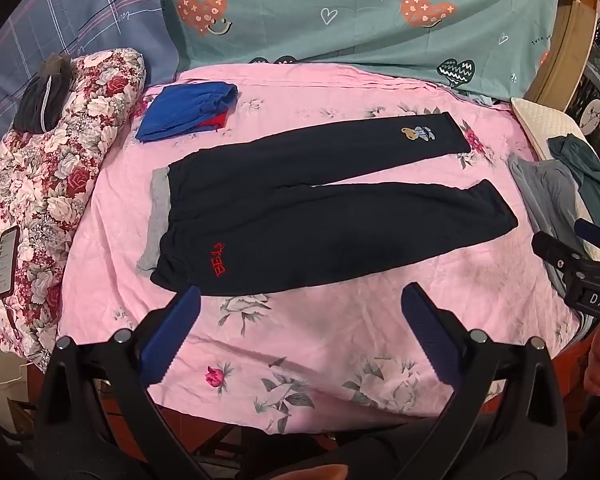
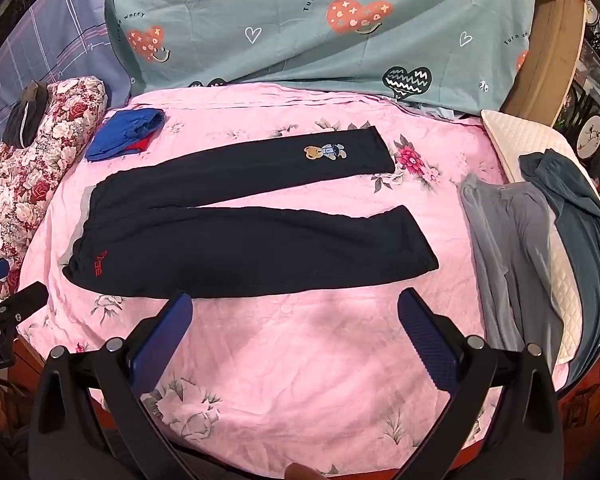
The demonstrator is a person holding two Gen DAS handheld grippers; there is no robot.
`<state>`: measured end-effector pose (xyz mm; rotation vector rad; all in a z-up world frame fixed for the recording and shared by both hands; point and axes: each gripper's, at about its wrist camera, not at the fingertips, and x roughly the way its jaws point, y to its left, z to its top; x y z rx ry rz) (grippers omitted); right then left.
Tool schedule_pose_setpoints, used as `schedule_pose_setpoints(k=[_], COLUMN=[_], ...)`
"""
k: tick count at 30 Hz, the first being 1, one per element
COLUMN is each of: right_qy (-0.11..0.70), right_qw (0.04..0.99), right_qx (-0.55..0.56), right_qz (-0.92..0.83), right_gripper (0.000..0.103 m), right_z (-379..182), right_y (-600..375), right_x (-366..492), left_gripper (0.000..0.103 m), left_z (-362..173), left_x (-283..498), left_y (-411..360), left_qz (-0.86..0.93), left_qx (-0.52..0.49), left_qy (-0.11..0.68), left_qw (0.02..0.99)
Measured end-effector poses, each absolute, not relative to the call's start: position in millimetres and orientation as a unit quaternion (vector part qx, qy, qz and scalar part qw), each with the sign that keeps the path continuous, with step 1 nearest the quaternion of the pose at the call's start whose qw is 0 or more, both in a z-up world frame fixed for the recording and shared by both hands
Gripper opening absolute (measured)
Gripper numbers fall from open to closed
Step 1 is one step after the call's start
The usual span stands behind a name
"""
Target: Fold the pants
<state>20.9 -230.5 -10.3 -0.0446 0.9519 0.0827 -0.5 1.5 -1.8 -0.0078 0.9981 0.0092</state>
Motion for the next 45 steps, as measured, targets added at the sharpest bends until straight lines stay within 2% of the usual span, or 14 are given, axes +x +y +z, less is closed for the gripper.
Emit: schedule_pose_setpoints(k=[45], right_qy=[0.462], right_qw=[0.886], right_qx=[-0.021], right_qz=[0.040], right_gripper=[0.102], right_z=[-12.1], right_y=[-228.1], right_x=[25.2], left_gripper=[0.101], left_z=[-4.4], left_x=[-1.5], left_y=[2.8], left_qz=[0.005], left_qx=[-0.003], left_qy=[0.479], left_qw=[0.878])
